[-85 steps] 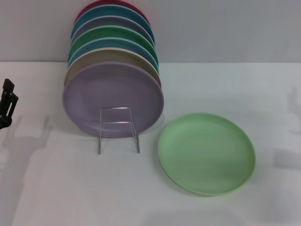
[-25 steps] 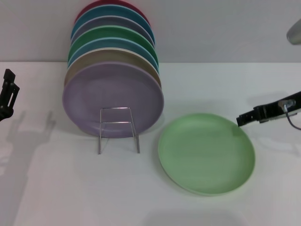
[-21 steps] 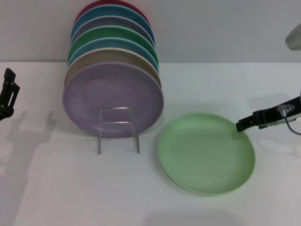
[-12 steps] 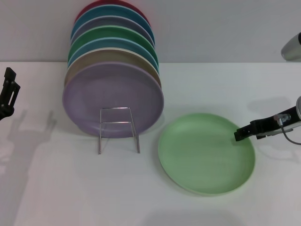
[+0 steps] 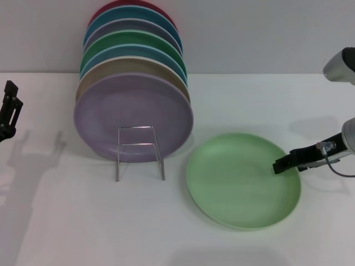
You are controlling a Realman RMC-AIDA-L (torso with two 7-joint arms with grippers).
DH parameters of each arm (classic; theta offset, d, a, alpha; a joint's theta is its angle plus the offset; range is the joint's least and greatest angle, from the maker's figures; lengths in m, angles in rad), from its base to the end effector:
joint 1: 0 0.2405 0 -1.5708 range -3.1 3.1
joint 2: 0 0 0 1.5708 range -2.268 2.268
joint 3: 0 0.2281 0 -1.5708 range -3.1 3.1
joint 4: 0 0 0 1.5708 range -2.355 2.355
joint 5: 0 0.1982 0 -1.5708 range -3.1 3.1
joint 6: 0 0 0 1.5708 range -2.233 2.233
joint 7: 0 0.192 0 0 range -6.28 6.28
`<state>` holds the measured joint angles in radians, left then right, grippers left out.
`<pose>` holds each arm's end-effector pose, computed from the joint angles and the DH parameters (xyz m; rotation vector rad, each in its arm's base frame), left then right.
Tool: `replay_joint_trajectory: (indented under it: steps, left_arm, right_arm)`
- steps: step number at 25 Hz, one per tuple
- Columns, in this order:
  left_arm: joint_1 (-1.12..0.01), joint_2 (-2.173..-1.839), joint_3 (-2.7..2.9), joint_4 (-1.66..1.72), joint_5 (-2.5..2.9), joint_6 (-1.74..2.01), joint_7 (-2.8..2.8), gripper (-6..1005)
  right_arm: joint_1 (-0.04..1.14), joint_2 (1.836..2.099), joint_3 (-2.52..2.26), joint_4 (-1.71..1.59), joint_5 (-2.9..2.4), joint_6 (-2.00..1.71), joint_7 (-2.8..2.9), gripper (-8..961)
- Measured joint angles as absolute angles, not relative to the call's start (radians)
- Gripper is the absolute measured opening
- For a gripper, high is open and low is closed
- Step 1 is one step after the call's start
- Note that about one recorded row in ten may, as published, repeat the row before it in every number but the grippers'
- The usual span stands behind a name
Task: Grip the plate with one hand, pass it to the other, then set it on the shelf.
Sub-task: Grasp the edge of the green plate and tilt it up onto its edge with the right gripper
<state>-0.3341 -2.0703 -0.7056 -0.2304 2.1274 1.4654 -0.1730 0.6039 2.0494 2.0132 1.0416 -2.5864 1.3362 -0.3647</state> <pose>-0.2710 0.3263 0.0338 -1.4442 -0.4371 -0.9377 0.2532 0.3681 -0.0138 -2.1556 1.5474 -0.1982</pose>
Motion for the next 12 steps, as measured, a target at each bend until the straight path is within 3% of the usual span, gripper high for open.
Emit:
replay_joint_trajectory:
  steps: [5, 6, 12]
  left_arm:
    - [-0.333, -2.069, -0.706, -0.230, 2.127, 1.467, -0.173, 742]
    - [-0.333, -2.069, -0.706, -0.228, 2.127, 1.468, -0.173, 742]
    - [-0.331, -2.069, -0.706, -0.225, 2.126, 1.473, -0.175, 742]
  right_arm:
    - [0.613, 2.049, 2.012, 1.026, -2.586, 1.335, -0.365, 659]
    - [0.617, 2.049, 2.012, 1.020, -2.586, 1.335, -0.365, 454]
    - [0.618, 2.048, 2.013, 1.015, -2.586, 1.336, -0.366, 343]
